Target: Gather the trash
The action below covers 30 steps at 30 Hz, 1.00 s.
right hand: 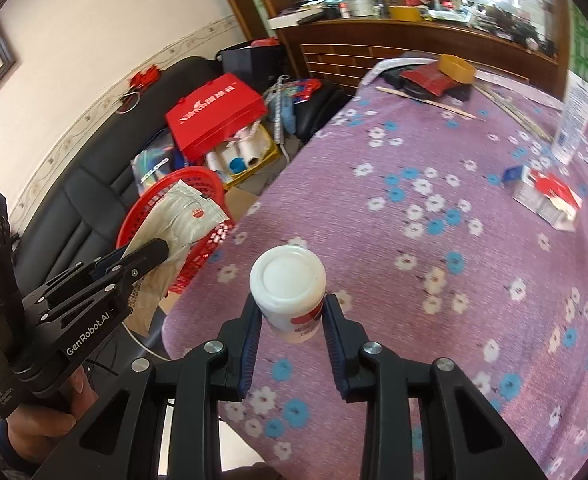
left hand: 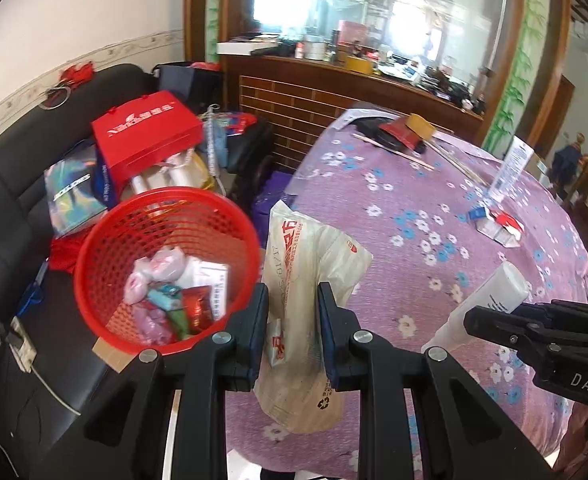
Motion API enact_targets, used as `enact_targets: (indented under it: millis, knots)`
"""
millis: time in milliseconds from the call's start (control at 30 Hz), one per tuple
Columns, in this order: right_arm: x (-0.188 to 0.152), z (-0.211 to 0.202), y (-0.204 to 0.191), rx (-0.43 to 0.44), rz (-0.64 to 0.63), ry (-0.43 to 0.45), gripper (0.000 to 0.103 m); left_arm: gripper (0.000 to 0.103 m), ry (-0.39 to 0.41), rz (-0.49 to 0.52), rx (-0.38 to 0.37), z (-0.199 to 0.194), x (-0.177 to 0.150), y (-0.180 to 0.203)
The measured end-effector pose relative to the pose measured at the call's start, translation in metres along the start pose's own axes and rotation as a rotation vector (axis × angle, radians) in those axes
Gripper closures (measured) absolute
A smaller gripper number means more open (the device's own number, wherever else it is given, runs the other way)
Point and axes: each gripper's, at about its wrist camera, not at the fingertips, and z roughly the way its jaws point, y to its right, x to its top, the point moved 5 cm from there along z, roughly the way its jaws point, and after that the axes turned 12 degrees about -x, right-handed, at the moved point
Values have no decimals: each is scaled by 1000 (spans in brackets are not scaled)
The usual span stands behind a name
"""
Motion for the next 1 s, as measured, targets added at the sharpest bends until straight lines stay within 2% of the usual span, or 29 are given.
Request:
enact_targets:
  millis: [400,833,1000]
  knots:
    - [16,-1,-35,50,-88,16,69,80,46,-70,67,-29,-3,-33]
    - [44,-3,-74,125,-154,30,69,80,87,-205,108,-49,11,-90]
    - [60,-2,-92,145,-167,43,69,80,94,-227,113,-50,19,-107]
